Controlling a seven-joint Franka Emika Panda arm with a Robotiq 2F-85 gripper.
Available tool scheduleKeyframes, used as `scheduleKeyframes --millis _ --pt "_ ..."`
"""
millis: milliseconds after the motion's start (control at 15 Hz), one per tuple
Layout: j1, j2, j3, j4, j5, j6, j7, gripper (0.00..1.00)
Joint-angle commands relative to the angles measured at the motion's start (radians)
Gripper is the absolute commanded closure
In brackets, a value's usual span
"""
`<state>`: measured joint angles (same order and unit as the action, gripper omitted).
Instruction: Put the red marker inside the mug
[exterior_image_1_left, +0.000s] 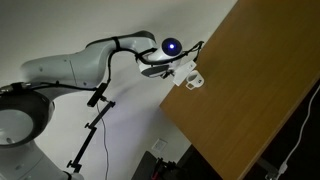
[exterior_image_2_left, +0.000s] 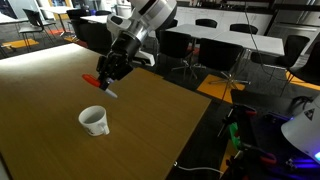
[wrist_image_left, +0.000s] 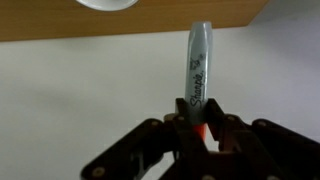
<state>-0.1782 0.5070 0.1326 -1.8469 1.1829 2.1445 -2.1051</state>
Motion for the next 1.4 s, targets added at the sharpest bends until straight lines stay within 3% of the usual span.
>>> scheduleKeyframes --millis 0,200,600,1333 --pt "0.025 0.049 -0.028 0.065 0.081 -0.020 -0.049 0.94" --pt "0.044 0.094 -0.037 0.110 0.141 0.014 -0.053 0.94" --pt "0.090 0.183 -0.064 0.189 0.143 0.058 -0.042 0.94" --pt "0.093 0.306 -0.055 0.284 0.170 0.131 -0.060 0.94"
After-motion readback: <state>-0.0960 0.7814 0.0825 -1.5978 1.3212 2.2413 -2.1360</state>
